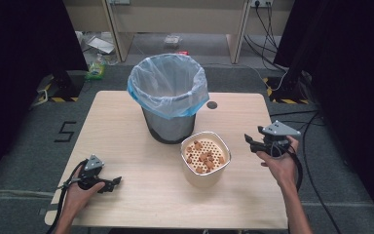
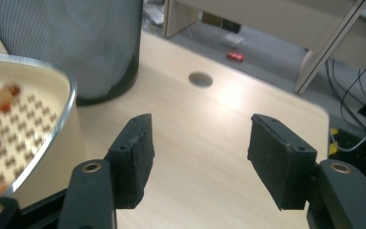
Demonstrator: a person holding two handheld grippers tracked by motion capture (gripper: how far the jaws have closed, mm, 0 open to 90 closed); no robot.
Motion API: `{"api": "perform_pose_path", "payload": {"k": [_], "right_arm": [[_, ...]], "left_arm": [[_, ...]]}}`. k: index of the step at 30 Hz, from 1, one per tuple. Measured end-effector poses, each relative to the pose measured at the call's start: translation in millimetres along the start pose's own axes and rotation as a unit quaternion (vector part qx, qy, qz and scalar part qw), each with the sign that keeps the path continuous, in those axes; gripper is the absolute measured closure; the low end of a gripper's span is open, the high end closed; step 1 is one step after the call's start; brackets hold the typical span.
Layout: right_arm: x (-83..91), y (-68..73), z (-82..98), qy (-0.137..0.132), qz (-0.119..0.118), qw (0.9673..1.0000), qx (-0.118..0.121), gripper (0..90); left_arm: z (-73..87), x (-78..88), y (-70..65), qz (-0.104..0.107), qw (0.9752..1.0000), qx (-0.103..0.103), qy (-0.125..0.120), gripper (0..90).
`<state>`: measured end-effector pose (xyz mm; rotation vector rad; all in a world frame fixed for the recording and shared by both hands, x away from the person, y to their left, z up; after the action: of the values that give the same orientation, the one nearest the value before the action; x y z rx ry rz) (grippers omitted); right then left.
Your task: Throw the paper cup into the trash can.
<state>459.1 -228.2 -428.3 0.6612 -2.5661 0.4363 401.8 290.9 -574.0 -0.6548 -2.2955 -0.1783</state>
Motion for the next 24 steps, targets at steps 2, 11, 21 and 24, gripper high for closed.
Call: {"api": "perform_pose_path", "payload": {"k": [2,11,21,24], "right_arm": [[-0.4,1.5,5.6,0.003,-0.001,1.0000,-0.001,41.4],[-9.7,13.3,50.9,0.029,-0.007,0.9993,-0.022,40.3],[-27.4,26.2,86.8,0.079,-0.025,0.9962,-0.025,38.1],[-30.6,28.4,91.1,0.087,-0.028,0.9955,-0.025,37.4]], "left_arm": [[0.0,-0.1,0.0,0.000,1.0000,0.000,-0.001,0.0],[0.2,0.1,-0.1,0.000,1.0000,0.000,0.000,0.0],[0.2,0.2,-0.1,0.000,1.0000,0.000,0.000,0.0],[0.3,0.2,-0.2,0.000,1.0000,0.000,0.000,0.0]]}}
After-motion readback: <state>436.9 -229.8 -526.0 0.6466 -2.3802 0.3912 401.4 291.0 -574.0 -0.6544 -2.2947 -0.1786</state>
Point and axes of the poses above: each handheld gripper's, and its own axes: x roughly backward along the jaws, z roughly out of its underside, y roughly to its left, the point moved 7 cm from there along -x, roughly forward along the jaws, and after that the axes turned 3 degrees about x, right-handed, at the moved point
